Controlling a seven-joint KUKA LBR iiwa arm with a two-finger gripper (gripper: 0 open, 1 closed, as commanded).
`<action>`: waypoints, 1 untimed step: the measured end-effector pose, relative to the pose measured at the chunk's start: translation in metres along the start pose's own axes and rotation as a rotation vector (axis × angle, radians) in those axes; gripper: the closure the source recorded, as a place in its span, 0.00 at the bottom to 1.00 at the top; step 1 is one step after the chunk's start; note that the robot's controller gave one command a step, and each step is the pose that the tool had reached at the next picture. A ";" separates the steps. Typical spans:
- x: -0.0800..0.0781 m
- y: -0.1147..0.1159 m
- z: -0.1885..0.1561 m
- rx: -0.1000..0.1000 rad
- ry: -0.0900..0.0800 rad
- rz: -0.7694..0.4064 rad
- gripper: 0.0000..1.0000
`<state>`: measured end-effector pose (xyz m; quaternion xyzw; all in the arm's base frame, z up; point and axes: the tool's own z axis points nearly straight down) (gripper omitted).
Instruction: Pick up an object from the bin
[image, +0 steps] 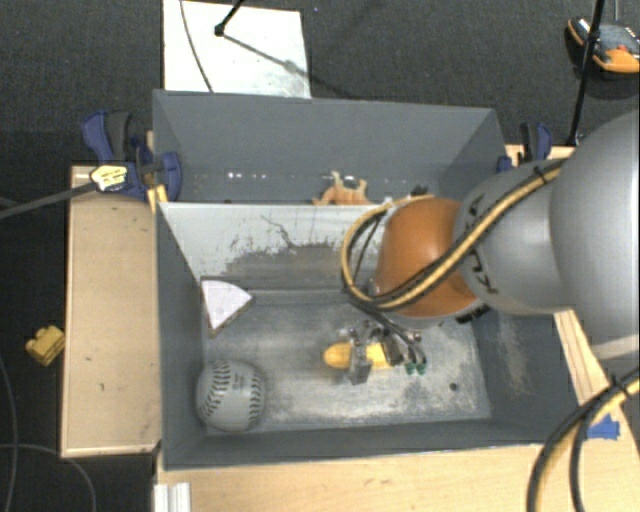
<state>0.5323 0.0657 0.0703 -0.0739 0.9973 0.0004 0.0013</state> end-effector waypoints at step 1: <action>0.007 -0.018 -0.201 0.000 0.003 -0.030 1.00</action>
Offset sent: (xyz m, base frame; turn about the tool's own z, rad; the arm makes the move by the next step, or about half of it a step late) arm 0.0000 0.0000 0.0000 0.0000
